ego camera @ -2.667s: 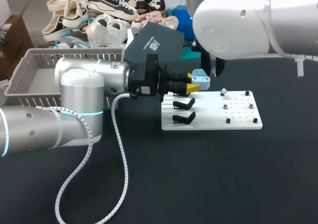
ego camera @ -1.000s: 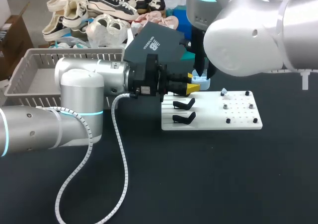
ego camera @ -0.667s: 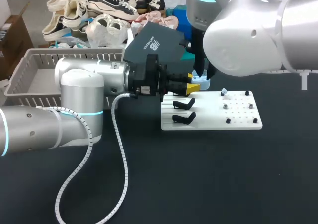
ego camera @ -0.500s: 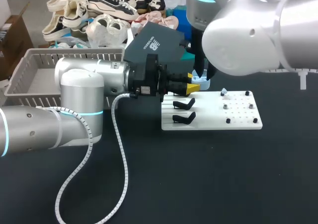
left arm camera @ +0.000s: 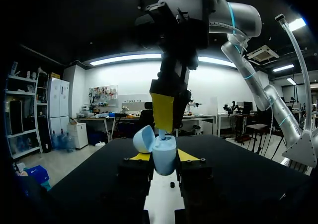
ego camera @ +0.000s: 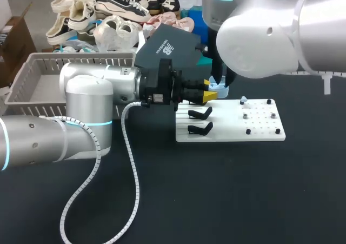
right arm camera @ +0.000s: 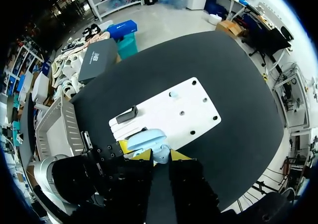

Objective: Pick up each earbud case from the left stands, insert the matching earbuds, close the lid, and place the case in the box.

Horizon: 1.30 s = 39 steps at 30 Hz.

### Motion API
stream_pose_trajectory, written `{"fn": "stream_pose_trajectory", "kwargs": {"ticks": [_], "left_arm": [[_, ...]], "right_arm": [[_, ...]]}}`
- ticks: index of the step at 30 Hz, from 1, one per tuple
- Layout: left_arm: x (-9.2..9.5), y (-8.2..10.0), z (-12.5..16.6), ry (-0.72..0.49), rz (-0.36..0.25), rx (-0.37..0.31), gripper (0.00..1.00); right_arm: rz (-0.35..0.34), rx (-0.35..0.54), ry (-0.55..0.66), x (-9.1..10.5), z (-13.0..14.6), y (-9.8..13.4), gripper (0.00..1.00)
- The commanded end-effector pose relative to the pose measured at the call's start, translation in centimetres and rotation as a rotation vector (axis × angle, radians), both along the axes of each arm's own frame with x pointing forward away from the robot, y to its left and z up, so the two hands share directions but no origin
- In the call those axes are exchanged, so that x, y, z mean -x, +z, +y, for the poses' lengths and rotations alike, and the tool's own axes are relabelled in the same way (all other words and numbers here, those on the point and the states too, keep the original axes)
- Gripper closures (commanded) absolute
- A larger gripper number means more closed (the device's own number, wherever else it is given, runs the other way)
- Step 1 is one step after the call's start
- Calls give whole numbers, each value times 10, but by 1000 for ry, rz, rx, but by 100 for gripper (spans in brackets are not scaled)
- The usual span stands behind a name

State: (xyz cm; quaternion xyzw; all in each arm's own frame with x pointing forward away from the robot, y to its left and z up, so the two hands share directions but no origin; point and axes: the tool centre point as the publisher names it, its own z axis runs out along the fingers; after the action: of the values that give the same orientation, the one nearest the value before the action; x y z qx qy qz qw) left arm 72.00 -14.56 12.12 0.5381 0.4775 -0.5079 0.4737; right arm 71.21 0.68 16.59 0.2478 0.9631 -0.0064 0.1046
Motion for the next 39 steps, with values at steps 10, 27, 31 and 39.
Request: {"fn": "stream_pose_trajectory", "kwargs": {"ticks": [10, 27, 31, 39], "left_arm": [[-1, 0, 0, -1, 0, -1, 100], [-1, 0, 0, -1, 0, -1, 100], [-1, 0, 0, -1, 0, -1, 100], [-1, 0, 0, -1, 0, -1, 100]], "right_arm": [[24, 26, 3, -3, 2, -5, 87], [-84, -27, 13, 10, -16, 21, 64], [-150, -42, 9, 11, -33, 26, 54], [-215, -75, 67, -3, -77, 26, 29]]}}
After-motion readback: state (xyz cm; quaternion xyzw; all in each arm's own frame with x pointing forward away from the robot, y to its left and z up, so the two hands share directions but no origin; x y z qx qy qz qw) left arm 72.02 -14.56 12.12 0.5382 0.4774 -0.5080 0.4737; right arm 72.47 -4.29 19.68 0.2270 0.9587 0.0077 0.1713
